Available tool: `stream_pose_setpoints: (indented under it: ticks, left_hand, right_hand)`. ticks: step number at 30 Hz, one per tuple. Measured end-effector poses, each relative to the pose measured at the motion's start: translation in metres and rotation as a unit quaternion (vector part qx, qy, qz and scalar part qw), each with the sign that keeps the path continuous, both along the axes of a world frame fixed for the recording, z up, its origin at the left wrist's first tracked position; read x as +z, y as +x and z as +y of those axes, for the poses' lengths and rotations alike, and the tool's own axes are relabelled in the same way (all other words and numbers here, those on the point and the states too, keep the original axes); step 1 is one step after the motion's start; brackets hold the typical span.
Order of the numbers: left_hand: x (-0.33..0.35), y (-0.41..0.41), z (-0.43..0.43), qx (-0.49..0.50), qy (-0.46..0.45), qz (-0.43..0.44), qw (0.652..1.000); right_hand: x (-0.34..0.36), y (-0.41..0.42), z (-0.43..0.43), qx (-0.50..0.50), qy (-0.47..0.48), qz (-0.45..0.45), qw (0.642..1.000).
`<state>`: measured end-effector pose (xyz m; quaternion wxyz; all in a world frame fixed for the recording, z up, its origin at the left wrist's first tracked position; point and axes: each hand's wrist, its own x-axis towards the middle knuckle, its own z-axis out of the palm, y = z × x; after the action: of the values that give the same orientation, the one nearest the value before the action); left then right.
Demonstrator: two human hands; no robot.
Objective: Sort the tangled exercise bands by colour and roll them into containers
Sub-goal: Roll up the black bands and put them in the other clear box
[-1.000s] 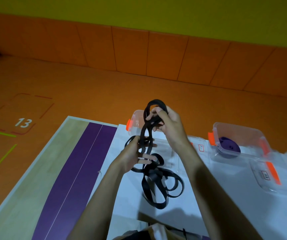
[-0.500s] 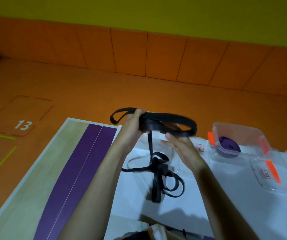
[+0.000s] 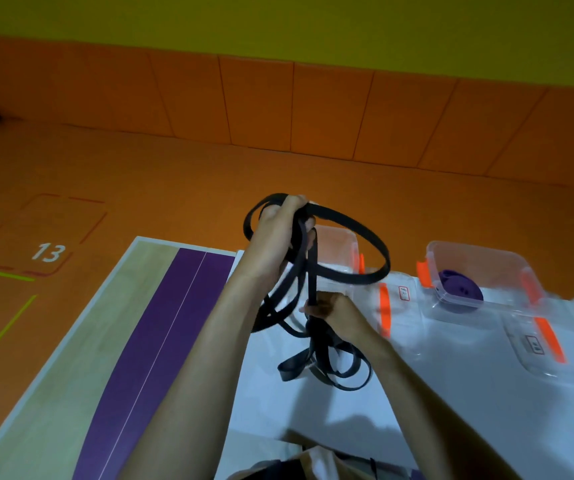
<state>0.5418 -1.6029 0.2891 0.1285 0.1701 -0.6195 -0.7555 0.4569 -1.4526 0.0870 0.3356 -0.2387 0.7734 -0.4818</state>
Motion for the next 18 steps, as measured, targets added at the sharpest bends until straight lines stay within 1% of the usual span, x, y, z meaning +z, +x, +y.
stream_pose_setpoints:
  ticks: [2, 5, 8, 11, 13, 16, 18]
  left_hand:
    - [-0.002, 0.004, -0.008, 0.015, -0.042, -0.017, 0.999]
    - [-0.008, 0.011, -0.024, 0.035, -0.048, -0.038, 0.998]
    - [-0.022, 0.015, -0.041, 0.035, -0.077, -0.083, 0.993]
    - [-0.047, 0.018, -0.056, 0.031, -0.136, -0.140, 0.980]
    - [-0.065, 0.018, -0.060, 0.008, -0.190, -0.185, 0.964]
    - [-0.086, 0.017, -0.055, -0.062, -0.230, -0.247, 0.939]
    - [-0.096, 0.015, -0.045, -0.114, -0.258, -0.266, 0.922]
  right_hand:
    - [-0.001, -0.008, 0.002, -0.054, -0.020, 0.001, 0.998]
    - [0.010, -0.016, 0.004, -0.095, -0.032, -0.045, 0.994]
    - [0.042, -0.017, 0.005, -0.103, -0.062, 0.004, 0.993]
    - [0.053, -0.025, 0.009, -0.107, -0.080, 0.056, 0.989]
    - [0.054, -0.030, 0.013, -0.100, -0.068, 0.079, 0.989]
    - [0.053, -0.031, 0.015, -0.126, -0.080, 0.035, 0.988]
    - [0.053, -0.028, 0.012, -0.129, -0.084, 0.032, 0.988]
